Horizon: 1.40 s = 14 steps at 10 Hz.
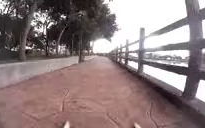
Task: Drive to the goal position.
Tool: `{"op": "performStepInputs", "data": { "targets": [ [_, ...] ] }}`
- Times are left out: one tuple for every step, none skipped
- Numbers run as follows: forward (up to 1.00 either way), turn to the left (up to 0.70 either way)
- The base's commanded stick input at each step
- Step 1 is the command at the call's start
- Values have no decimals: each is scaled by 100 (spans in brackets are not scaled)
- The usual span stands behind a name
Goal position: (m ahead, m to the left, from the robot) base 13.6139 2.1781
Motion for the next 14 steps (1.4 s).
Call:
{"op": "performStepInputs", "data": {
  "targets": [
    [70, 0],
    [70, 0],
    [70, 0],
    [70, 0],
    [70, 0],
    [70, 0],
    [70, 0],
    [70, 0],
    [70, 0],
    [70, 0],
    [70, 0],
    [70, 0],
    [70, 0],
    [70, 0]
  ]
}}
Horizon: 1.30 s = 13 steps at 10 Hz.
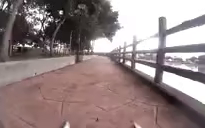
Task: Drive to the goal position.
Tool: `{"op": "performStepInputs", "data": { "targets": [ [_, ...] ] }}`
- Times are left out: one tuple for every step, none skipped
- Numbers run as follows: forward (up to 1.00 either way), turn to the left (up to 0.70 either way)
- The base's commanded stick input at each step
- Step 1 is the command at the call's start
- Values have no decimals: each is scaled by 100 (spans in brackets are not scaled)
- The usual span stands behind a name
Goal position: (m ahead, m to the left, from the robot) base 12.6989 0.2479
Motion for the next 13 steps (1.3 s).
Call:
{"op": "performStepInputs", "data": {
  "targets": [
    [70, 0],
    [70, 0],
    [70, 0],
    [70, 0],
    [70, 0],
    [70, 0],
    [70, 0],
    [70, 0],
    [70, 0],
    [70, 0],
    [70, 0],
    [70, 0],
    [70, 0]
  ]
}}
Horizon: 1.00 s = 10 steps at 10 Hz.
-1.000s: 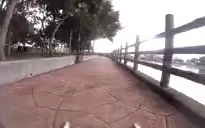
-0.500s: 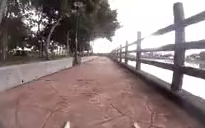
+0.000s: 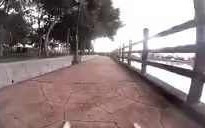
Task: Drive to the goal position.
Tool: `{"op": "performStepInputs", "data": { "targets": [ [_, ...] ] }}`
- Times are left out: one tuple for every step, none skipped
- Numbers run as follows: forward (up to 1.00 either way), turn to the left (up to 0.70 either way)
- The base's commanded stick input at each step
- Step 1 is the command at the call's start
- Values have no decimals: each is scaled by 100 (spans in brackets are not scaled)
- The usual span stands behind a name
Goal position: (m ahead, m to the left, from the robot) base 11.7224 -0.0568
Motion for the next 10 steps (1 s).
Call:
{"op": "performStepInputs", "data": {
  "targets": [
    [70, 0],
    [70, 0],
    [70, 0],
    [70, 0],
    [70, 0],
    [70, 0],
    [70, 0],
    [70, 0],
    [70, 0],
    [70, 0]
  ]
}}
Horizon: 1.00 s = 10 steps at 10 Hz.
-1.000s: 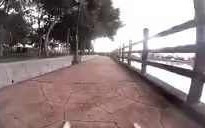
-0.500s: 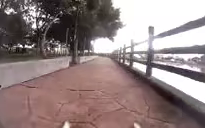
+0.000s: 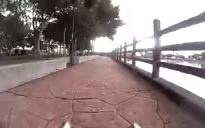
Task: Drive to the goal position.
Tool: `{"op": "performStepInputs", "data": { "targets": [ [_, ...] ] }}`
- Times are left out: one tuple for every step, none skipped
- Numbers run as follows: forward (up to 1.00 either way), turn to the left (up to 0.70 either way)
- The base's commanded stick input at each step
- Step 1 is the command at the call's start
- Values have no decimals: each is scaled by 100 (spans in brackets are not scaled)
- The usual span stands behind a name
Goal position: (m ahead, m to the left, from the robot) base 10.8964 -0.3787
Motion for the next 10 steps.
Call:
{"op": "performStepInputs", "data": {
  "targets": [
    [70, 0],
    [70, 0],
    [70, 0],
    [70, 0],
    [70, 0],
    [70, 0],
    [70, 0],
    [70, 0],
    [70, 0],
    [70, 0]
  ]
}}
